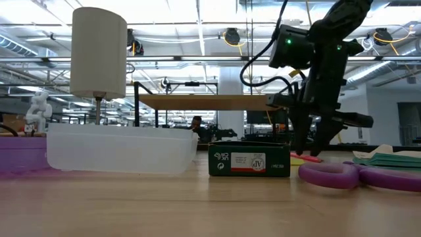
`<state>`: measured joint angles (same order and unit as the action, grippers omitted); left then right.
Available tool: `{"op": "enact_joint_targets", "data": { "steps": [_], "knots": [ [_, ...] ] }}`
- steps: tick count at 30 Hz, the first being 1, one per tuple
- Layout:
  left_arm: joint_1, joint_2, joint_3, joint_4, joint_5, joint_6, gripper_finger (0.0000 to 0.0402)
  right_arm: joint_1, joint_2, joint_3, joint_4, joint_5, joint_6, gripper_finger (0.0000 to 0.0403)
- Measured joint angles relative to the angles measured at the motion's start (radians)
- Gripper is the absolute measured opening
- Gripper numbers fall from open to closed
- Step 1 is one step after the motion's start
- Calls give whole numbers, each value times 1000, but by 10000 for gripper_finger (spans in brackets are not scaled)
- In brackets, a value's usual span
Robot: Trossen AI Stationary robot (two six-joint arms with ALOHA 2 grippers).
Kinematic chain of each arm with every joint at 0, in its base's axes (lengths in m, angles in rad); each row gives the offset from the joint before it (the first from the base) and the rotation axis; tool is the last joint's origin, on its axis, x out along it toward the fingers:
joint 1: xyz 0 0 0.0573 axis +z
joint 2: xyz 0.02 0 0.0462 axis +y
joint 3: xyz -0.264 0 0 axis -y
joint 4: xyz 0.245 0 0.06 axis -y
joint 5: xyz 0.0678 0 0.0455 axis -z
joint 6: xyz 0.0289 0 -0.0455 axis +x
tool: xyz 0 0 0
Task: Pack school essentials
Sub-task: Put the pink pencil into the violet supply box
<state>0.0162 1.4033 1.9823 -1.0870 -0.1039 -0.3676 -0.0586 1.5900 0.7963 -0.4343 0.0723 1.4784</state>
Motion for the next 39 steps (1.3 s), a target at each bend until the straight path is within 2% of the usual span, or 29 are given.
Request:
{"op": "enact_joint_targets", "data": {
  "steps": [6, 17, 30, 39],
  "knots": [
    [0, 0, 0, 0, 0, 1, 5, 4, 12, 2, -18, -5, -6, 85],
    [0, 0, 0, 0, 0, 2, 5, 3, 8, 0, -48, -15, -59, 9],
    [0, 0, 0, 0, -1, 23, 5, 4, -11, -3, -15, -23, -88, 6],
    [0, 0, 0, -1, -2, 21, 6, 10, -55, -6, 27, -44, -171, 5]
  ]
}}
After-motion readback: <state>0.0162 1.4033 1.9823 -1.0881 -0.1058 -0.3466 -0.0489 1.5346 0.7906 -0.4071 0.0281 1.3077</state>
